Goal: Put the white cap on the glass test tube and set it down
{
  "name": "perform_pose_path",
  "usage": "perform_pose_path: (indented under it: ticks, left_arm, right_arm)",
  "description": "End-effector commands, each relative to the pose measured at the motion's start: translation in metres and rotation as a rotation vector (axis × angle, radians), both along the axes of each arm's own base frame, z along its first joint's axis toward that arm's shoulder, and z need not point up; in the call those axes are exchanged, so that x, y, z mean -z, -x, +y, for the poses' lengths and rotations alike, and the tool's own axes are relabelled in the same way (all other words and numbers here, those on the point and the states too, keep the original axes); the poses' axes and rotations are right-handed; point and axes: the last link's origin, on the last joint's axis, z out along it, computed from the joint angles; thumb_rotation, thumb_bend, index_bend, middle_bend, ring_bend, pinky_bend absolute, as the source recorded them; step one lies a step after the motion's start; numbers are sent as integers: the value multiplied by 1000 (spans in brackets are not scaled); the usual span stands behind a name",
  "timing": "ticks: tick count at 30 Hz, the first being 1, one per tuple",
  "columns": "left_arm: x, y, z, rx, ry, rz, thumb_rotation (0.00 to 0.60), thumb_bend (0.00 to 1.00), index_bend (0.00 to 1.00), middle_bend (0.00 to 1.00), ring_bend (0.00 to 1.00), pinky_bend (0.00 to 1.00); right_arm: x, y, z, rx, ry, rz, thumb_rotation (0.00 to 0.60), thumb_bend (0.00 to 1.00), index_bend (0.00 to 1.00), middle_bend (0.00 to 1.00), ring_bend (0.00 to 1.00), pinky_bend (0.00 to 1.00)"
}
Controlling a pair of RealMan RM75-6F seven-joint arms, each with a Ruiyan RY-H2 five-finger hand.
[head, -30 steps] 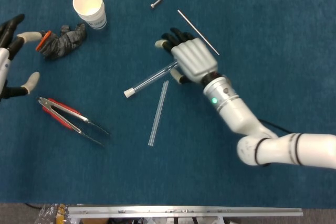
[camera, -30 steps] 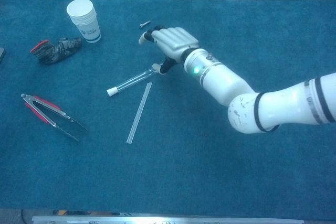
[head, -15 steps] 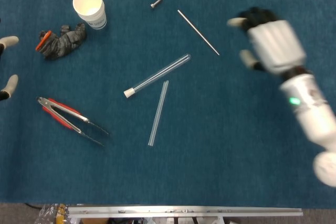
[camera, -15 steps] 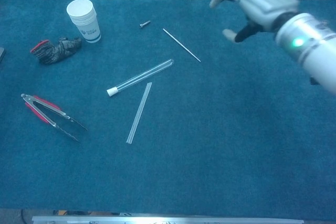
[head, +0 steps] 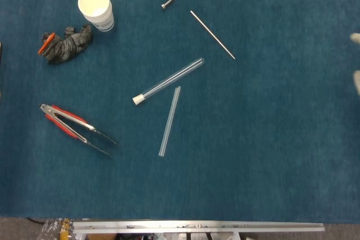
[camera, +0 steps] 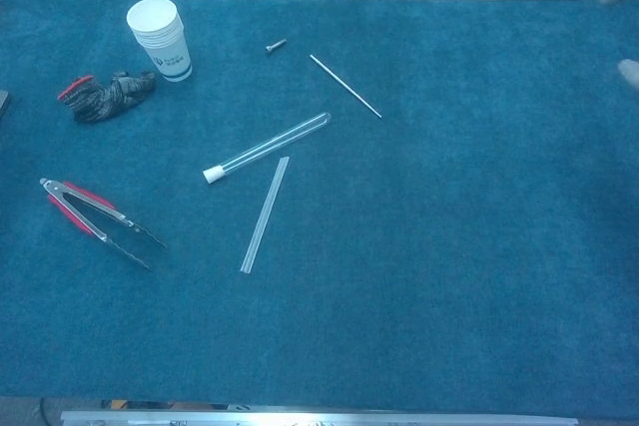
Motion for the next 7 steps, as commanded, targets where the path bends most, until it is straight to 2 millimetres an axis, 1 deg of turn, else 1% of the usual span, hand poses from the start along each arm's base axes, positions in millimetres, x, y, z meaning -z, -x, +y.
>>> perform_pose_path:
  ticks: [1, 4, 7]
  left_arm:
    - [-2, 4, -5, -7, -20, 8, 600, 338, 208, 0, 0, 18]
    - [-2, 7, -8, -18, -25, 9, 600, 339, 208, 0, 0, 18]
    - [-2, 9, -10, -31, -23, 4, 600, 338, 208, 0, 0, 18]
  right_arm:
    - [-10, 9, 15, 14, 26, 2, 600, 336, 257, 220, 132, 176]
    - [-13, 14, 23, 30, 37, 3, 600, 336, 257, 221, 132, 177]
    - [-13, 19, 26, 48, 36, -4, 600, 337, 257, 221, 132, 177]
